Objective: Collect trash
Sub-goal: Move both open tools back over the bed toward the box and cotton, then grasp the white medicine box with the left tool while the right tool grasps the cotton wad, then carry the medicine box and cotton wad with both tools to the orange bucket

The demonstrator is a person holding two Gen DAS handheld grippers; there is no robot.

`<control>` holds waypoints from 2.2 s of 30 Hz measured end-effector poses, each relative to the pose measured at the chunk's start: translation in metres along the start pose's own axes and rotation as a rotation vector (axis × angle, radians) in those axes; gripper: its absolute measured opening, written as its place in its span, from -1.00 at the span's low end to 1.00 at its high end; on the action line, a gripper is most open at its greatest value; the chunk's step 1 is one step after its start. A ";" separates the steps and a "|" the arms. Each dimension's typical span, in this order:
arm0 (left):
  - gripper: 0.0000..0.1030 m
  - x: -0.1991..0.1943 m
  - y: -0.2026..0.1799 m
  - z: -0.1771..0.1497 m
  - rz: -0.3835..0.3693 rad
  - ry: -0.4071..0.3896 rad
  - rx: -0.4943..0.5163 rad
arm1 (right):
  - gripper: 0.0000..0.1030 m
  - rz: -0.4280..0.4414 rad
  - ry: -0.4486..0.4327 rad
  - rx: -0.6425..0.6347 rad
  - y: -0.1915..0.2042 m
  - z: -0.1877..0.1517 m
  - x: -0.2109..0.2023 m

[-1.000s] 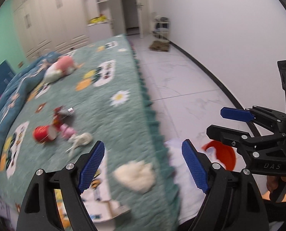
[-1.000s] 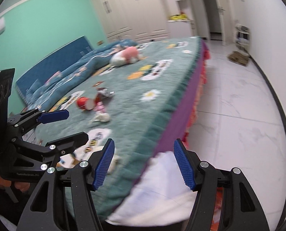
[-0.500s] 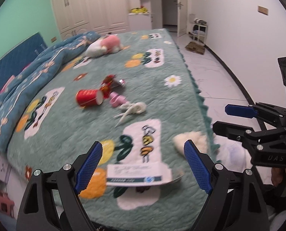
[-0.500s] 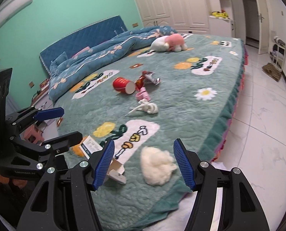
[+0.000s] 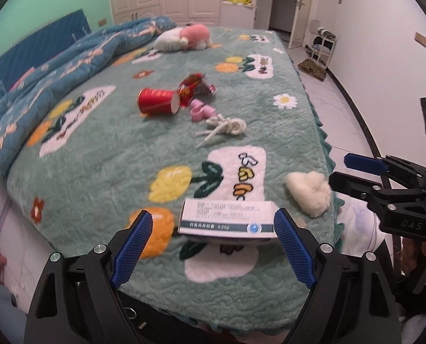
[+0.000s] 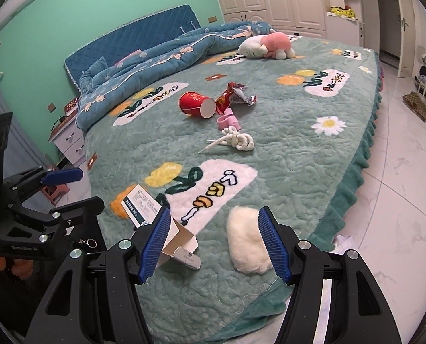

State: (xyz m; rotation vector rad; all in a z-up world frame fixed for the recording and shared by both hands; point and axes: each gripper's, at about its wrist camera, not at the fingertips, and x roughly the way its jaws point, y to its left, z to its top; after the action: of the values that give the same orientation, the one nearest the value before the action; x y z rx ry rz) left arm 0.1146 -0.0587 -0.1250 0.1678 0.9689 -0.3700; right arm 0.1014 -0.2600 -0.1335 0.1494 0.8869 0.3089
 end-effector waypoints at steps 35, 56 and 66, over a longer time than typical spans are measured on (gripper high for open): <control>0.84 0.077 0.010 0.009 -0.011 0.284 -0.513 | 0.24 0.005 0.154 -0.087 -0.045 -0.016 0.072; 0.23 0.078 0.004 -0.004 -0.111 0.271 -0.313 | -0.61 0.003 0.175 -0.112 -0.044 -0.026 0.088; -0.02 0.075 -0.021 0.010 -0.104 0.206 -0.111 | -0.67 0.001 0.148 -0.089 -0.040 -0.026 0.080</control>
State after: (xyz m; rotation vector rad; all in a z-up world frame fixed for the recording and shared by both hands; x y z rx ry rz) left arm 0.1524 -0.0983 -0.1810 0.0550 1.2016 -0.3983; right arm 0.1364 -0.2719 -0.2193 0.0453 1.0173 0.3630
